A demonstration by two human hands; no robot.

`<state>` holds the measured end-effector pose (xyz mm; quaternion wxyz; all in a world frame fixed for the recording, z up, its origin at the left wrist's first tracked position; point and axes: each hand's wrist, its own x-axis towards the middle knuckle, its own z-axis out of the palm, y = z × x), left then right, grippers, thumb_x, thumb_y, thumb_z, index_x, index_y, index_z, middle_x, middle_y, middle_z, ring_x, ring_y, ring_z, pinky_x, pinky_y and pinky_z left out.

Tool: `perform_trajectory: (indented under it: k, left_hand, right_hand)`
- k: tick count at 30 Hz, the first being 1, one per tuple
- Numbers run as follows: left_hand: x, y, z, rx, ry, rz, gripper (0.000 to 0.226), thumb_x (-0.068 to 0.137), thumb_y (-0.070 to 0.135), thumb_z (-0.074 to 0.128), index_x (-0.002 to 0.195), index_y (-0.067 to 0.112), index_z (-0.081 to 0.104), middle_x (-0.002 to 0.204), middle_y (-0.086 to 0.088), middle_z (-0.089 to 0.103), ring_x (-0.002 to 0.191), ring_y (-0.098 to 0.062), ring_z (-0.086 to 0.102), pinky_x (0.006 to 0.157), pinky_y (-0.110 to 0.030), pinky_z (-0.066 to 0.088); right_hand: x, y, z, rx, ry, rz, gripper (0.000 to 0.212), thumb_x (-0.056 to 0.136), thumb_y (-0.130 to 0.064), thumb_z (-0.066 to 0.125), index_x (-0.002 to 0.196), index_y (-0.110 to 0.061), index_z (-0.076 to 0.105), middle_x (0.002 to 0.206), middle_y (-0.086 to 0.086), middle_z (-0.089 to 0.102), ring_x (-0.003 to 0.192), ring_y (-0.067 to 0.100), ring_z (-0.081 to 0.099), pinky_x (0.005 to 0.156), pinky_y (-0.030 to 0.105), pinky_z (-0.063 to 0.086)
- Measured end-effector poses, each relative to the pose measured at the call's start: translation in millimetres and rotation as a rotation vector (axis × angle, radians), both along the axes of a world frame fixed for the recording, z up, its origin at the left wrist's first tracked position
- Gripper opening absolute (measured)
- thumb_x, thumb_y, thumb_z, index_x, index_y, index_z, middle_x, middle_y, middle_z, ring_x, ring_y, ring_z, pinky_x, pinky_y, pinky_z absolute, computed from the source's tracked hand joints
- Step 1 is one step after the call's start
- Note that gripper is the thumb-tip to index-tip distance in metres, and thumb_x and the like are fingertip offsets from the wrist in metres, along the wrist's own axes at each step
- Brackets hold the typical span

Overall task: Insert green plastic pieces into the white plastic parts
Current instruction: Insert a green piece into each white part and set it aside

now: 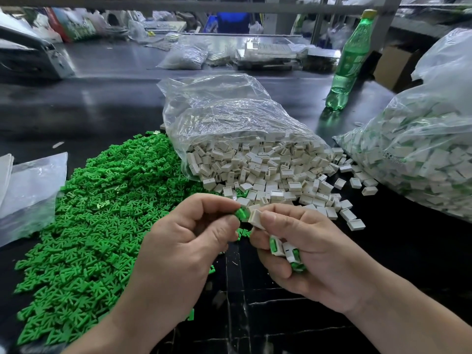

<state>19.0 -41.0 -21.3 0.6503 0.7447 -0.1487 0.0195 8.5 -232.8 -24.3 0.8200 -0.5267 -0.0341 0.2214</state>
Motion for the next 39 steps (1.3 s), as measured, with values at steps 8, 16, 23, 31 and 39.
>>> perform_trajectory:
  k: [8,16,23,31,39]
  left_hand:
    - [3.9,1.6,-0.8,-0.127,0.155,-0.062,0.014,0.077,0.031,0.076,0.091,0.027,0.075,0.078,-0.005,0.073,0.073,-0.017,0.071,0.060,-0.021,0.054]
    - [1.9,1.0,2.4,-0.041,0.117,-0.030,0.018,0.071,0.035,0.068,0.085,0.028,0.076,0.069,-0.003,0.070,0.063,-0.011,0.067,0.058,-0.016,0.052]
    - [0.2,3.6,0.7,0.074,0.083,-0.027,0.021,0.069,0.044,0.066,0.086,0.034,0.074,0.071,0.000,0.071,0.064,-0.010,0.068,0.059,-0.019,0.055]
    - [4.4,1.9,0.8,-0.227,0.319,-0.148,0.028,0.075,0.038,0.076,0.090,0.015,0.076,0.072,-0.010,0.068,0.063,-0.022,0.065,0.055,-0.026,0.053]
    - [1.9,-8.1,4.1,-0.628,0.657,-0.423,0.031,0.088,0.025,0.059,0.107,0.004,0.070,0.072,-0.019,0.067,0.055,-0.025,0.067,0.043,-0.028,0.053]
  right_hand:
    - [-0.4,1.9,-0.4,-0.081,-0.024,-0.030,0.021,0.087,-0.036,0.069,0.087,-0.016,0.064,0.074,0.005,0.056,0.044,0.011,0.045,0.036,0.017,0.031]
    - [-3.1,4.3,-5.5,-0.439,-0.225,-0.118,0.029,0.083,-0.054,0.067,0.084,-0.025,0.068,0.077,0.031,0.056,0.052,0.029,0.044,0.038,0.023,0.035]
    - [-3.7,1.7,-3.9,-0.487,-0.261,-0.084,0.021,0.096,-0.042,0.063,0.084,-0.025,0.066,0.066,0.023,0.055,0.049,0.022,0.046,0.039,0.022,0.034]
    - [-4.8,3.8,3.2,-0.255,-0.107,-0.048,0.019,0.088,-0.036,0.065,0.079,-0.020,0.065,0.071,0.009,0.055,0.042,0.014,0.041,0.037,0.016,0.028]
    - [-8.0,8.9,2.5,-0.135,-0.053,-0.022,0.026,0.090,-0.036,0.062,0.098,-0.012,0.070,0.066,-0.002,0.062,0.041,0.008,0.048,0.033,0.015,0.030]
